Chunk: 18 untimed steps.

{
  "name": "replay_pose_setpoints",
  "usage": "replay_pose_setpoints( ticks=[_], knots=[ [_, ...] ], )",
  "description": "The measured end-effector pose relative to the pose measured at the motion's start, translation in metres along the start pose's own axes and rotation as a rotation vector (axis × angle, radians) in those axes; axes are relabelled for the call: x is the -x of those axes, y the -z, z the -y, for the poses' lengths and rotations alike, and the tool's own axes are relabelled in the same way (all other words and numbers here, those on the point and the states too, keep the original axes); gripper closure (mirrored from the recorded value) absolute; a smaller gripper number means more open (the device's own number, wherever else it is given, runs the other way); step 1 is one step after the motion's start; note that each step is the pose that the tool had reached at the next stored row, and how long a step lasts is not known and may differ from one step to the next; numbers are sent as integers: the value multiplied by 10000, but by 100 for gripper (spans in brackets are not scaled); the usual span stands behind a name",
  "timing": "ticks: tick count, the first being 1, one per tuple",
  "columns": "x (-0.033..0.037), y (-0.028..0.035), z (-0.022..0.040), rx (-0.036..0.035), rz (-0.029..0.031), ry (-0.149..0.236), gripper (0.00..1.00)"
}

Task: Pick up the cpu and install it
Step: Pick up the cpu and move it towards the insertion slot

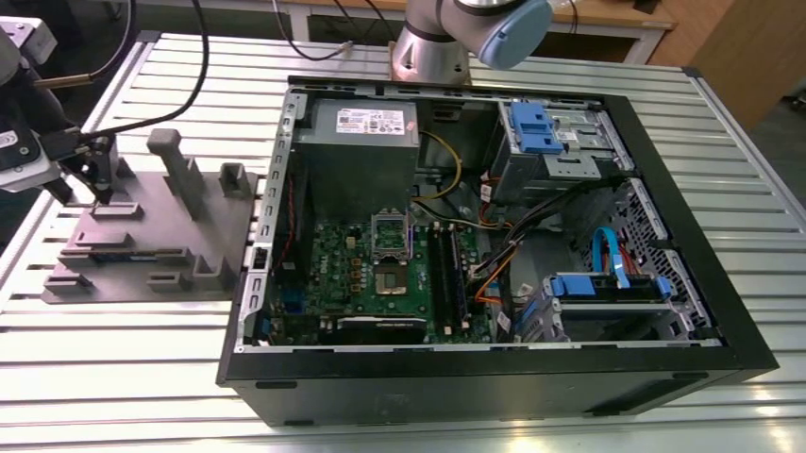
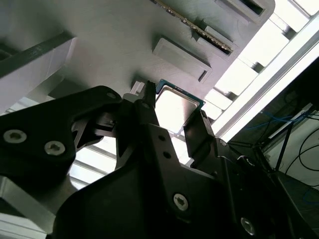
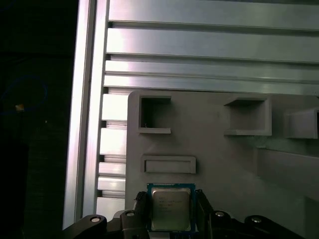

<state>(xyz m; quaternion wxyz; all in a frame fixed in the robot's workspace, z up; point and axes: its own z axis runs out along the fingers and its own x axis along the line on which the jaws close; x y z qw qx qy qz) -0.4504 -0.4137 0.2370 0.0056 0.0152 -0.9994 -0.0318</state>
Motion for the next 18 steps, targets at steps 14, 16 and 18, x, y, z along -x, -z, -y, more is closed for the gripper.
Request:
replay_pose_setpoints(
  ticks=[14, 16, 18],
  knots=[
    [-1, 115, -8, 2, 3, 1, 53],
    [-1, 137, -9, 2, 3, 0, 53],
    [-1, 163, -10, 1, 4, 1, 53]
  ],
)
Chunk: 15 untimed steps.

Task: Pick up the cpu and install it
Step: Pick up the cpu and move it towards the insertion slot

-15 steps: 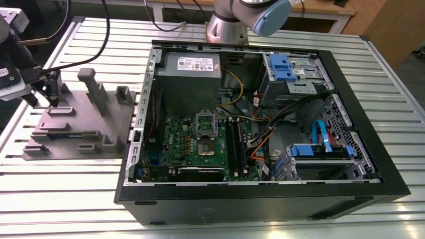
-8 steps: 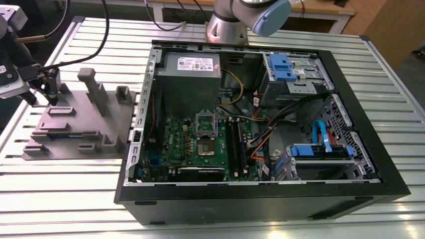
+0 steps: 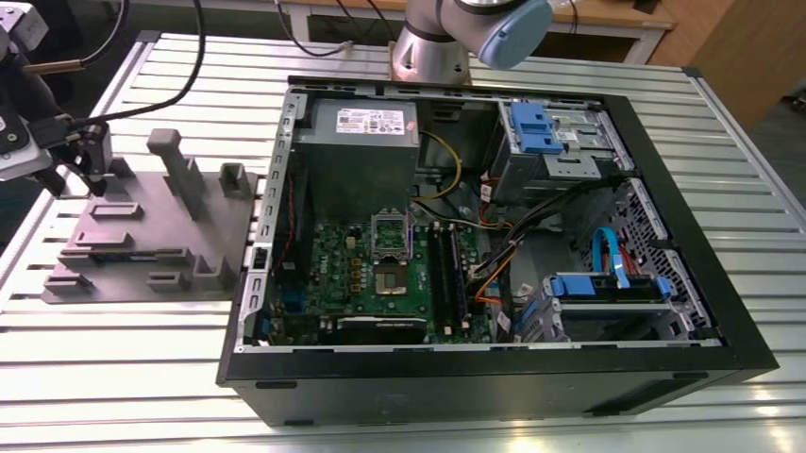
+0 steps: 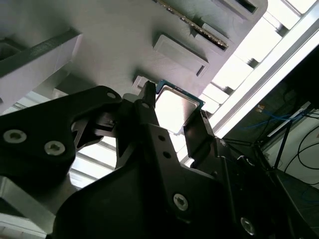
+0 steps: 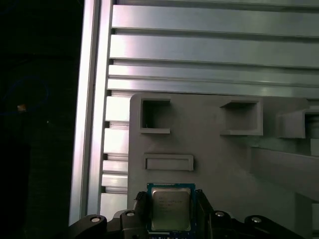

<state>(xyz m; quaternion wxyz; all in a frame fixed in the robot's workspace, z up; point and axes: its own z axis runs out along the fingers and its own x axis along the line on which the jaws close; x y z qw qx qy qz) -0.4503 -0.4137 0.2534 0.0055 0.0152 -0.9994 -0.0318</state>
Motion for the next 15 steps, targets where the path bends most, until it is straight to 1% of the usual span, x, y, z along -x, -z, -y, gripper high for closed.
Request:
replay_pose_setpoints(
  ticks=[2, 8, 10, 15],
  knots=[
    [-1, 97, -6, 1, 0, 0, 53],
    [-2, 190, -12, 0, -1, 0, 53],
    [-2, 208, -14, 1, 0, 0, 53],
    [-2, 210, -14, 0, 0, 0, 53]
  ],
)
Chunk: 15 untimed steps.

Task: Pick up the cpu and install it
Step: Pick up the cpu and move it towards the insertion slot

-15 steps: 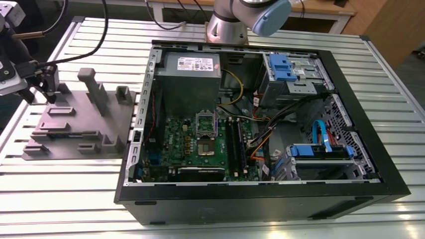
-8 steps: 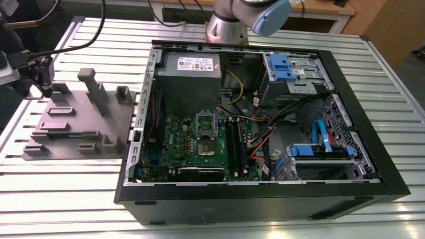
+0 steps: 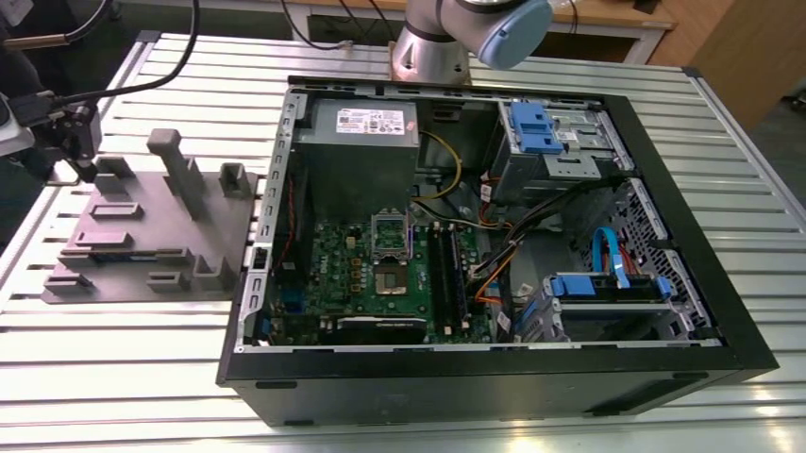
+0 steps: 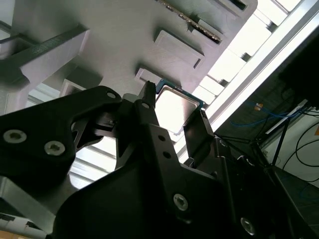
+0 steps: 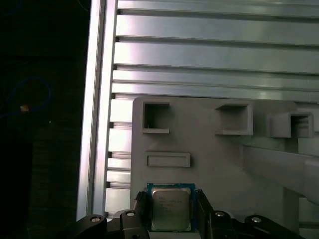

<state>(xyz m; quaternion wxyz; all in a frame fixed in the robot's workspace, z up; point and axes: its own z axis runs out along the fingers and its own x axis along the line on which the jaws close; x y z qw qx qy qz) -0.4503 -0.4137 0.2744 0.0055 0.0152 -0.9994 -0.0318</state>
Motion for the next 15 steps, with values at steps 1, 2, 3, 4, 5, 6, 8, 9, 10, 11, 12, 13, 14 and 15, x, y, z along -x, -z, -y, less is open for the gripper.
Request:
replay_pose_setpoints(
  ticks=[1, 2, 3, 4, 5, 6, 8, 9, 10, 11, 12, 13, 14, 15],
  knots=[
    [0, 3, 0, 0, 0, 0, 53],
    [-1, 13, 0, -3, -5, 0, 53],
    [0, 23, -1, -2, -3, 0, 53],
    [0, 37, -2, 1, 1, 0, 53],
    [-1, 58, -4, -1, -1, 0, 53],
    [-1, 76, -5, 0, 0, 0, 53],
    [-1, 109, -7, 0, 0, 0, 53],
    [-1, 126, -8, 0, 0, 0, 53],
    [-1, 142, -9, 0, 0, 0, 53],
    [-2, 155, -10, 0, 0, 0, 53],
    [-2, 163, -10, 0, 0, 0, 53],
    [-2, 163, -11, 1, 2, 0, 53],
    [-1, 163, -10, 1, 2, 0, 53],
    [-2, 165, -11, 0, -1, 0, 53]
  ],
)
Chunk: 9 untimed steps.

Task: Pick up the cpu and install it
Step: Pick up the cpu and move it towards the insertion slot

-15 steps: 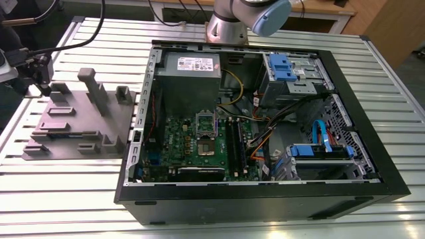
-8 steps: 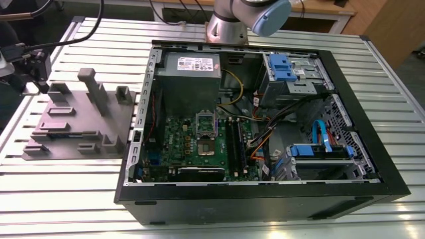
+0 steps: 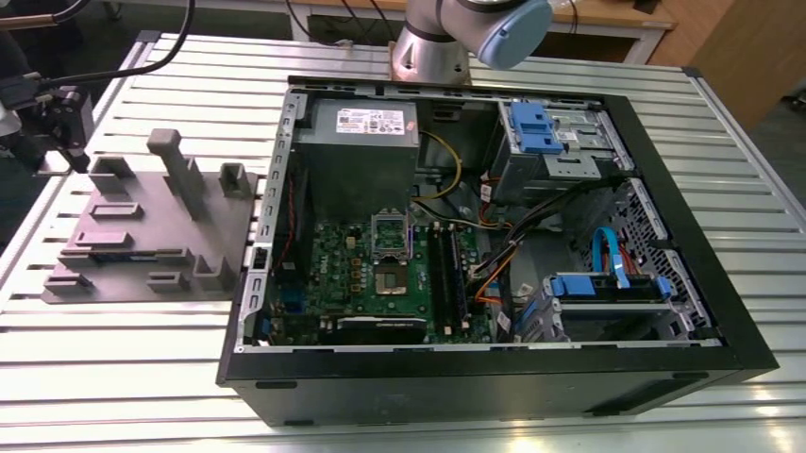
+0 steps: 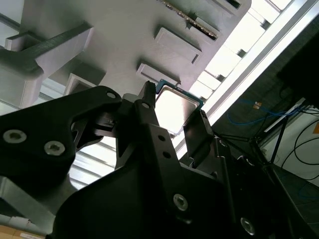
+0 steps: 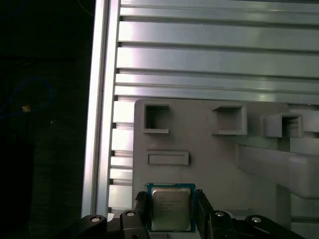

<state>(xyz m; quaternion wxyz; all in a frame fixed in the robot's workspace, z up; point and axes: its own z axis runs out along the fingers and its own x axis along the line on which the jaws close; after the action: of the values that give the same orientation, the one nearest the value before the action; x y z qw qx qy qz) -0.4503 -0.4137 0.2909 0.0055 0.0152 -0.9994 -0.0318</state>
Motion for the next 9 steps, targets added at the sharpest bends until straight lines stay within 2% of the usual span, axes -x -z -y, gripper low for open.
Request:
replay_pose_setpoints(
  ticks=[9],
  knots=[
    [29, 1, 1, 0, 1, 0, 53]
  ],
)
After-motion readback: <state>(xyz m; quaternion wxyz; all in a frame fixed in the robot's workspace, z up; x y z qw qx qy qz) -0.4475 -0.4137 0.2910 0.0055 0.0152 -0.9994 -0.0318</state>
